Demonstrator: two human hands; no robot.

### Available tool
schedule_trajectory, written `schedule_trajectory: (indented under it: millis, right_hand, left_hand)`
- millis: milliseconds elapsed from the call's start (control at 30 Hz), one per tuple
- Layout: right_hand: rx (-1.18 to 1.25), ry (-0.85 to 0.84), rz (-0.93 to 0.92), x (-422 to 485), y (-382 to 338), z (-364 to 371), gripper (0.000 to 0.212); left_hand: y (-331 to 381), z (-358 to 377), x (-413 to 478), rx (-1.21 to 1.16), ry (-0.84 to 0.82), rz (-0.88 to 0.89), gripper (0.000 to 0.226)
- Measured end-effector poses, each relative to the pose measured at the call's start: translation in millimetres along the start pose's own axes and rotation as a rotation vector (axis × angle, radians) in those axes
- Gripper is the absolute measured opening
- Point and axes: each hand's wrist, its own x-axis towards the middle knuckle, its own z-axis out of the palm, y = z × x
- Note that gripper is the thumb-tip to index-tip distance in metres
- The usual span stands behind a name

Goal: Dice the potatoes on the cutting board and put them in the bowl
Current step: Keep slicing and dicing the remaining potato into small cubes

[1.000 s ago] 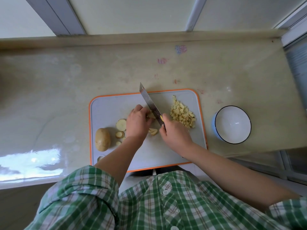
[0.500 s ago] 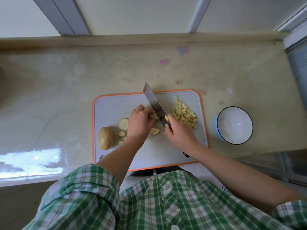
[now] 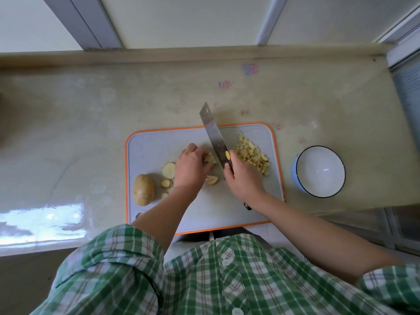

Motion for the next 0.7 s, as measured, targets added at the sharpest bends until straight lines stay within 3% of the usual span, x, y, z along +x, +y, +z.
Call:
schedule_trajectory:
  millis: [433,700]
  right_hand:
    - [-0.081,-0.064,-0.055,-0.8,-4.6,-2.7,0.011]
    - [-0.15,-0.067,-0.051,3.1,-4.0,7.8,0.027]
  left_hand:
    - [-3.5,0.0,-3.1,-0.033,0.007,-0.011,0.023]
    - [-1.8,-0.6,-2.6,-0.06,0.023,-0.006,0.022]
